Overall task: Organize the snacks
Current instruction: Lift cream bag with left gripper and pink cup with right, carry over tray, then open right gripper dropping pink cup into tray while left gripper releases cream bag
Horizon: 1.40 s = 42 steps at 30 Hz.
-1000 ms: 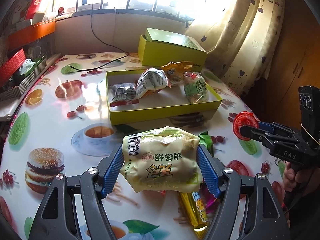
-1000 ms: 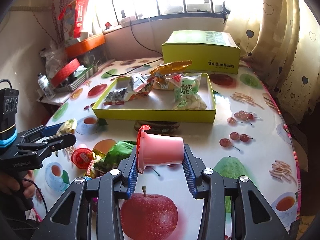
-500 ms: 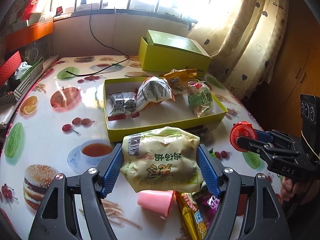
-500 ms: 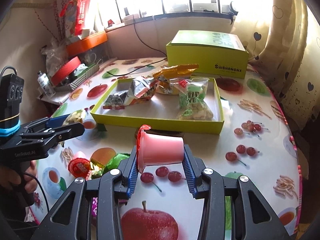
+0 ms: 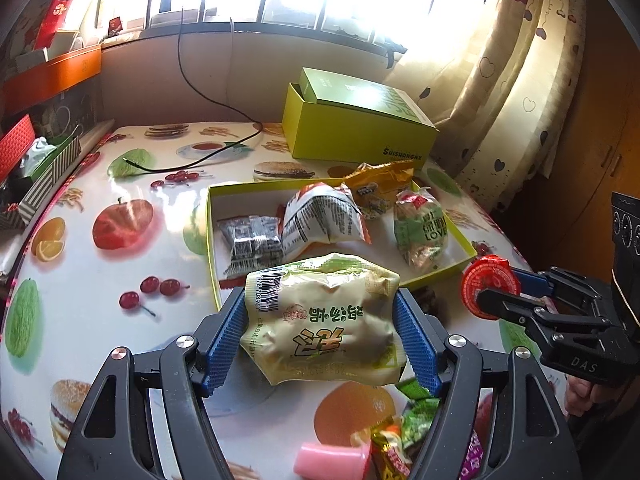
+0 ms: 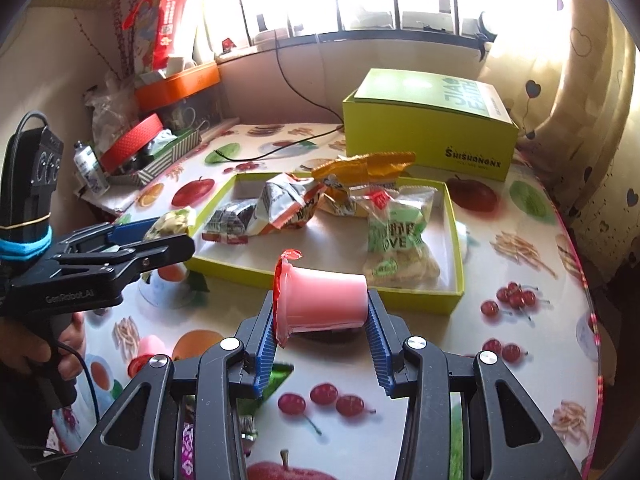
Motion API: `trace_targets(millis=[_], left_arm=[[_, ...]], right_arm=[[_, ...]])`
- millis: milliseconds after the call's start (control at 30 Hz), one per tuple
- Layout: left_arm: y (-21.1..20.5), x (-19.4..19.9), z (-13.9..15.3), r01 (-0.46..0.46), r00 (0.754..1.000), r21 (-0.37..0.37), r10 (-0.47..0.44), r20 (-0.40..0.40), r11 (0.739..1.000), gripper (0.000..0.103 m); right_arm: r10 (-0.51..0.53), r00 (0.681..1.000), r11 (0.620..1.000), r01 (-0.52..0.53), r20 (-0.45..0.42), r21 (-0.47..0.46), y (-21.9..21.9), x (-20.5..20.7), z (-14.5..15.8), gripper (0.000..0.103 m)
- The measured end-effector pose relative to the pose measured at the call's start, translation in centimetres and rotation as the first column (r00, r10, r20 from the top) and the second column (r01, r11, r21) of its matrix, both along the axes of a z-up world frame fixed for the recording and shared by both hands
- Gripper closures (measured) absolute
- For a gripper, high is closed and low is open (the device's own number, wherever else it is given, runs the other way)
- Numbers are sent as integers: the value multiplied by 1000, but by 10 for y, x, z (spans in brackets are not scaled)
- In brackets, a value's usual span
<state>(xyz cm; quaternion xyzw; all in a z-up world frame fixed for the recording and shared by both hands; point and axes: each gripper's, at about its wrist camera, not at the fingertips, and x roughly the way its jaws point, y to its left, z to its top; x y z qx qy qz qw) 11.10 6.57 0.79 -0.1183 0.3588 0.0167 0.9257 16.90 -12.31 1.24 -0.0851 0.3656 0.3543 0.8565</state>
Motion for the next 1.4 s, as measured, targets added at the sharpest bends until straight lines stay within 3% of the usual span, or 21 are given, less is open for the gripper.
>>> trace_targets(millis=[300, 633, 1400], left_arm=[[11, 29, 5, -20, 999, 28, 19, 32, 999, 30], [15, 51, -5, -40, 998, 37, 39, 42, 999, 30], [17, 61, -39, -78, 995, 124, 85, -59, 989, 29]], right_arm=[[4, 1000, 1000, -4, 18, -8, 17, 25, 2, 63], [-7, 1000, 1000, 6, -19, -24, 30, 51, -12, 63], [7, 996, 997, -14, -84, -75, 46, 66, -41, 62]])
